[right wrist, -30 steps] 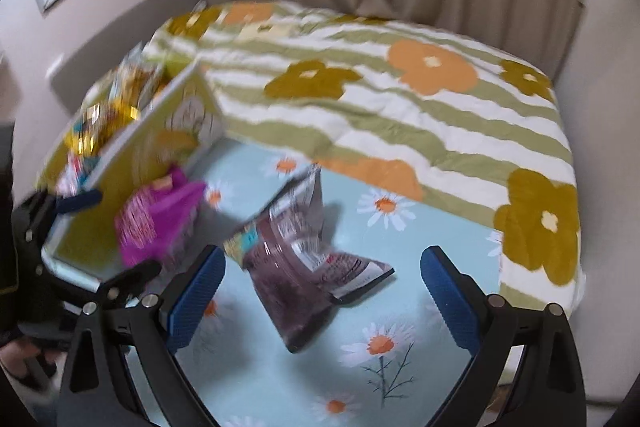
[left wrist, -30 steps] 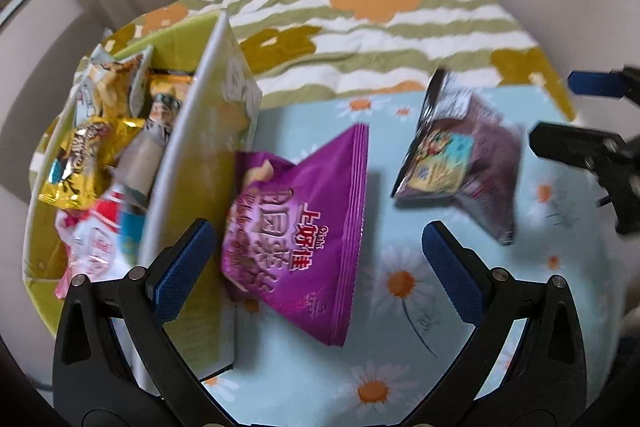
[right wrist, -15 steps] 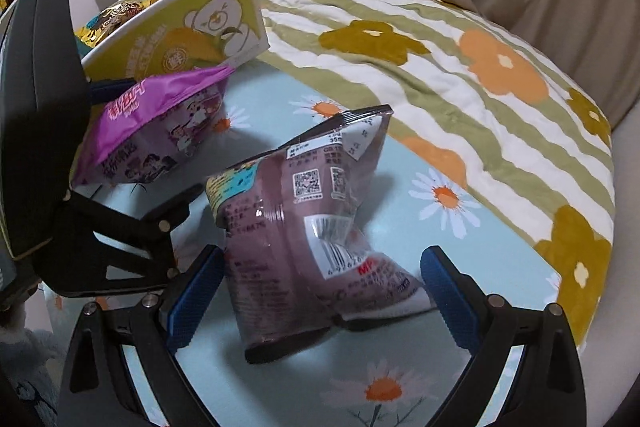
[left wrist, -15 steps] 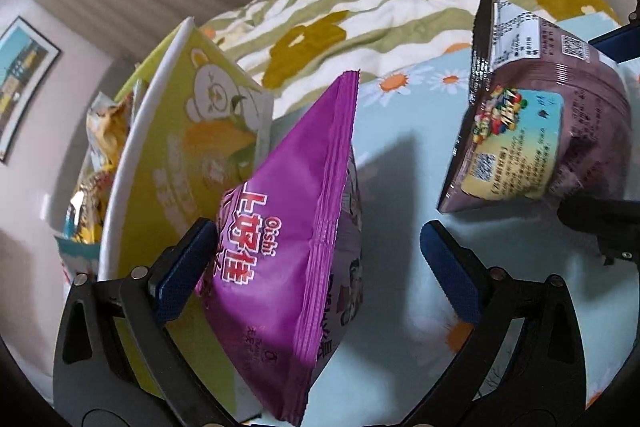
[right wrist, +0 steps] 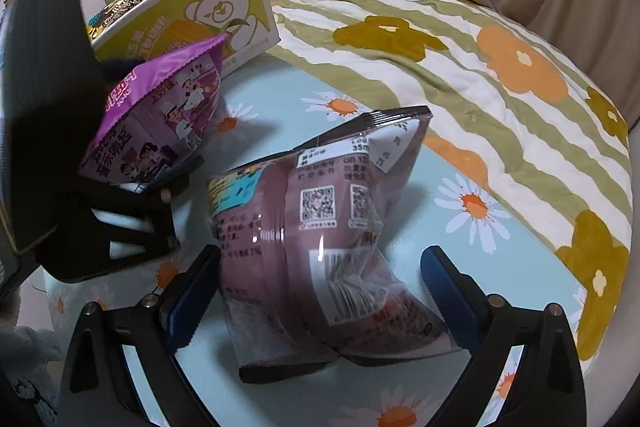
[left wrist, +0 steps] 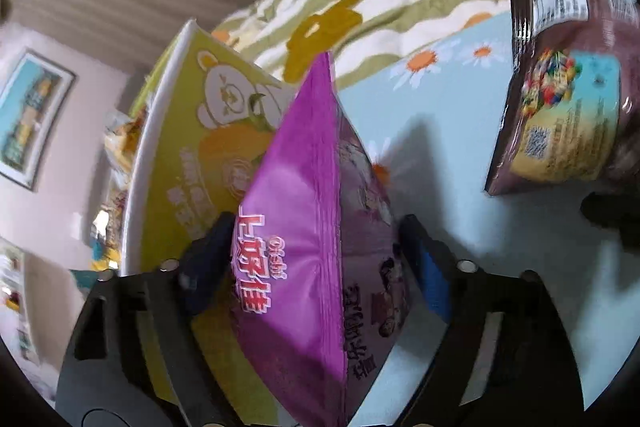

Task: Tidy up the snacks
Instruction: 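Grasp the purple Oishi bag with the left tool while the right tool grasps the dark purple bag, then carry both bags over the green box and open both tools to release them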

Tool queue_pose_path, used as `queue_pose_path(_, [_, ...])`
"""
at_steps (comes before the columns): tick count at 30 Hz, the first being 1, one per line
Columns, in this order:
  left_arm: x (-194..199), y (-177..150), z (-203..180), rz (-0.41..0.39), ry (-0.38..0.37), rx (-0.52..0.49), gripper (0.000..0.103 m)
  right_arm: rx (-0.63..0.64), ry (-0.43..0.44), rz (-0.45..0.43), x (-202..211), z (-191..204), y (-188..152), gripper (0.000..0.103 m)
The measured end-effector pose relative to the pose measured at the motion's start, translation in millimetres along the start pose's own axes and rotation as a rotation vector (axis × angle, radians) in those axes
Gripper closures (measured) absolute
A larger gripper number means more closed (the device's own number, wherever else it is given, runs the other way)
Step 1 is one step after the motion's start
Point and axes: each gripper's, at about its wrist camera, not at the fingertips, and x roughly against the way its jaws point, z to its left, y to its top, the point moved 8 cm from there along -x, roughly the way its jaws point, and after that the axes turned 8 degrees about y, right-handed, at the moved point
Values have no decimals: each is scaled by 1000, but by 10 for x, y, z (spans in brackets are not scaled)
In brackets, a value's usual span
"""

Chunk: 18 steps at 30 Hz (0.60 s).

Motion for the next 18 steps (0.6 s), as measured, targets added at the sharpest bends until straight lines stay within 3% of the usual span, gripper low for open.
queue_pose_path(8, [36,-39,13,2,-77,2,45,-20,15,-11,-54,24,7,7])
queue_pose_path(13, [72,-66,53,0,-106,3,53,-67,31,-15,-31,-7,-36,32])
queue_pose_path(18, [179,-81,107,-12,-152,34,55,-105,14,-19,35,-37,-95,45])
